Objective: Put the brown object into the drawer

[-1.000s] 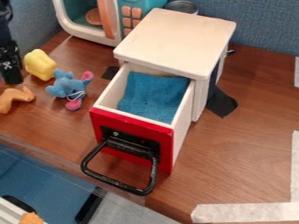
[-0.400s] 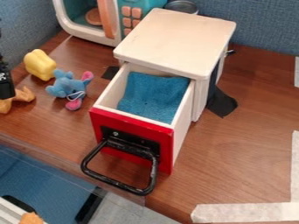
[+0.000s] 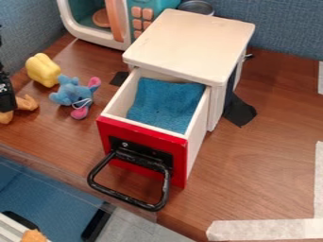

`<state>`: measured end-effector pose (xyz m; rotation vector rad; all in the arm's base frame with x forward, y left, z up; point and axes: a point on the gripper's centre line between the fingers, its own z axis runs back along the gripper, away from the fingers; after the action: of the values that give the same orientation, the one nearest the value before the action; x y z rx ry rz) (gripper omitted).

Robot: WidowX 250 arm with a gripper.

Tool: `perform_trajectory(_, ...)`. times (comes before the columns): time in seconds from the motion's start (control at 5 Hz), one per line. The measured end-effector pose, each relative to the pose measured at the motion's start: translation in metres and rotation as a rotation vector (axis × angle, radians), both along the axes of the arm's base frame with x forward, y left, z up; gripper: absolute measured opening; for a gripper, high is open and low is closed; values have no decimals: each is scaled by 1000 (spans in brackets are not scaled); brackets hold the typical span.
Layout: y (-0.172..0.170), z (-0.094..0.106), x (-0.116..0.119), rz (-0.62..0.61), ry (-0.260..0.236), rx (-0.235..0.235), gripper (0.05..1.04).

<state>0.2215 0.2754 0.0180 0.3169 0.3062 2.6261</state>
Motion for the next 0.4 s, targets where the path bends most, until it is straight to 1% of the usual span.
perform_trajectory(0.2, -1, -4, -2, 3, 5, 10, 1000)
perform_trajectory(0.4, -5, -9, 2, -3, 14, 40, 1000)
